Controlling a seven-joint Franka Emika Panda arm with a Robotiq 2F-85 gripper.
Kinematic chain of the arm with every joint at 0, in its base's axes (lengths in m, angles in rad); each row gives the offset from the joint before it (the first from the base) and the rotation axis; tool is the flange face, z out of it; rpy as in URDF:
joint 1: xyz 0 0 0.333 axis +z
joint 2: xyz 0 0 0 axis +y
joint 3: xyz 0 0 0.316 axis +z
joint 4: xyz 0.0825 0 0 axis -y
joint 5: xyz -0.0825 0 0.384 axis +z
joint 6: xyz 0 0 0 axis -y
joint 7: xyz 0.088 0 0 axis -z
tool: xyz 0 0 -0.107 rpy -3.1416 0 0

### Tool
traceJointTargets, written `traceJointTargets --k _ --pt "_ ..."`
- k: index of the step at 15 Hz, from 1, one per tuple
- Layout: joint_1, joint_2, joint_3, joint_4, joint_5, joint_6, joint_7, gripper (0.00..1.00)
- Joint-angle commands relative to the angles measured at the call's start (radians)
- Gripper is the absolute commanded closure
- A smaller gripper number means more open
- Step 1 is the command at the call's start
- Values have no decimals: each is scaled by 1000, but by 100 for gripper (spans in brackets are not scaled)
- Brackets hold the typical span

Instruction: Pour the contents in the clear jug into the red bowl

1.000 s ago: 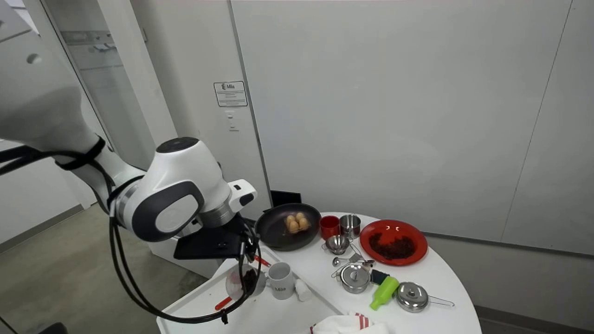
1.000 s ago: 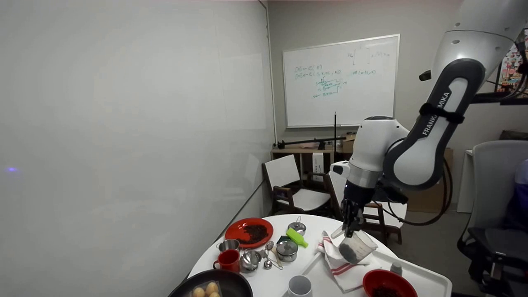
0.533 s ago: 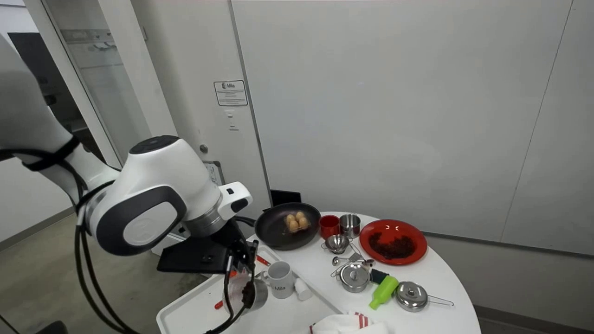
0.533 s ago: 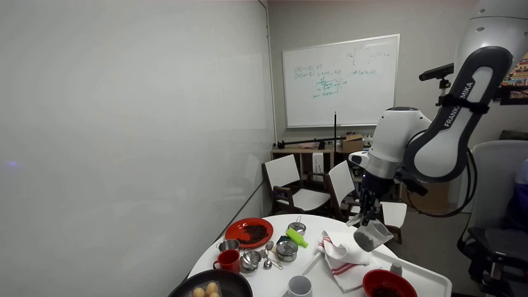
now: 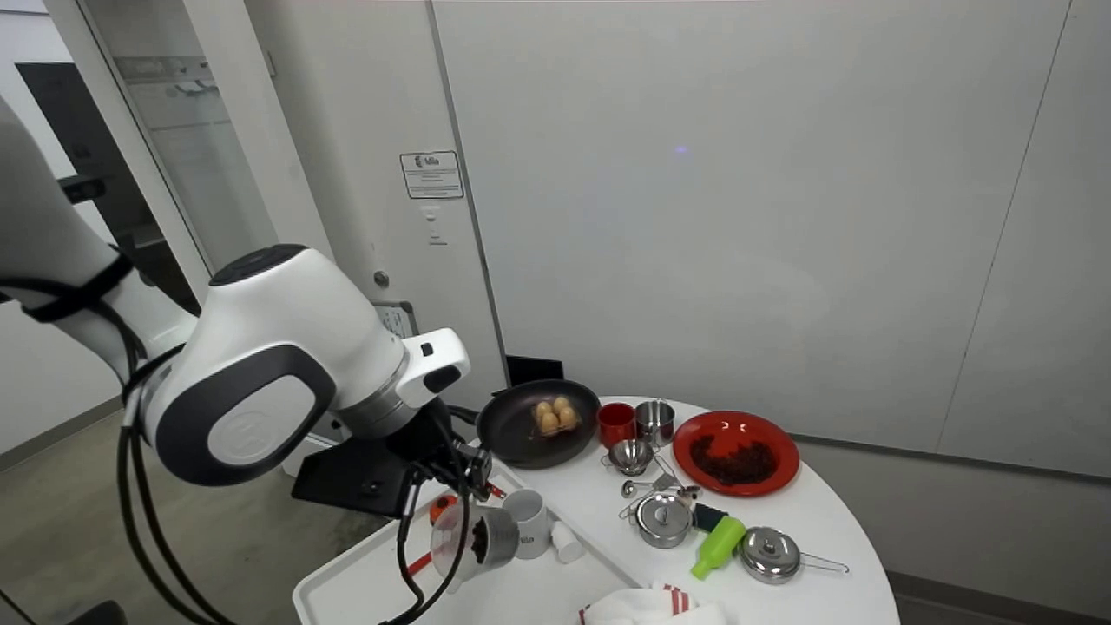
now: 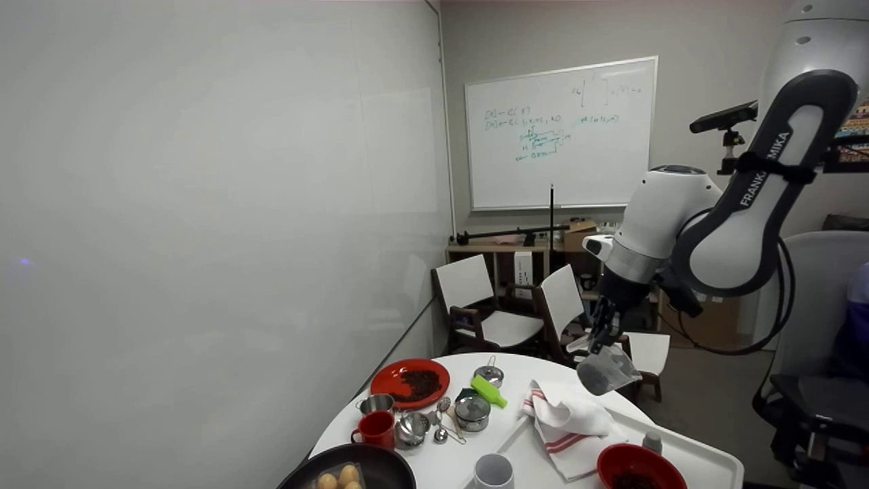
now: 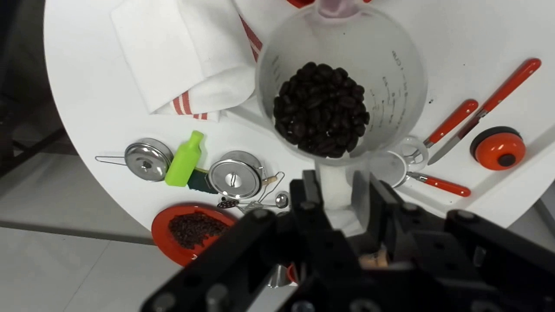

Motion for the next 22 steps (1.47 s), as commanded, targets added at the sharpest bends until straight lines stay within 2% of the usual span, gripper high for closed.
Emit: traceJointTargets --k 1,2,4,6,7,8,9,10,12,13,16,19,22 --pt "101 -13 -105 -12 -5 49 95 91" --pt "127 -11 -133 -9 -4 51 111 91" --pt "141 -11 -136 -7 7 37 123 91" --pt "112 -22 -66 -16 10 27 107 91" --pt "64 -21 14 -17 28 25 79 90" --pt "-5 -16 125 -16 50 18 52 91" --pt "86 1 -16 -1 8 28 94 91" --pt "73 2 19 -1 13 28 96 73" --pt "86 3 3 -1 11 28 98 73" --pt "87 4 -4 -1 10 28 98 91" --pt "87 21 -13 7 -2 12 83 90" --pt "100 35 -51 18 -5 3 94 90" --pt "179 58 -182 35 -12 24 145 90"
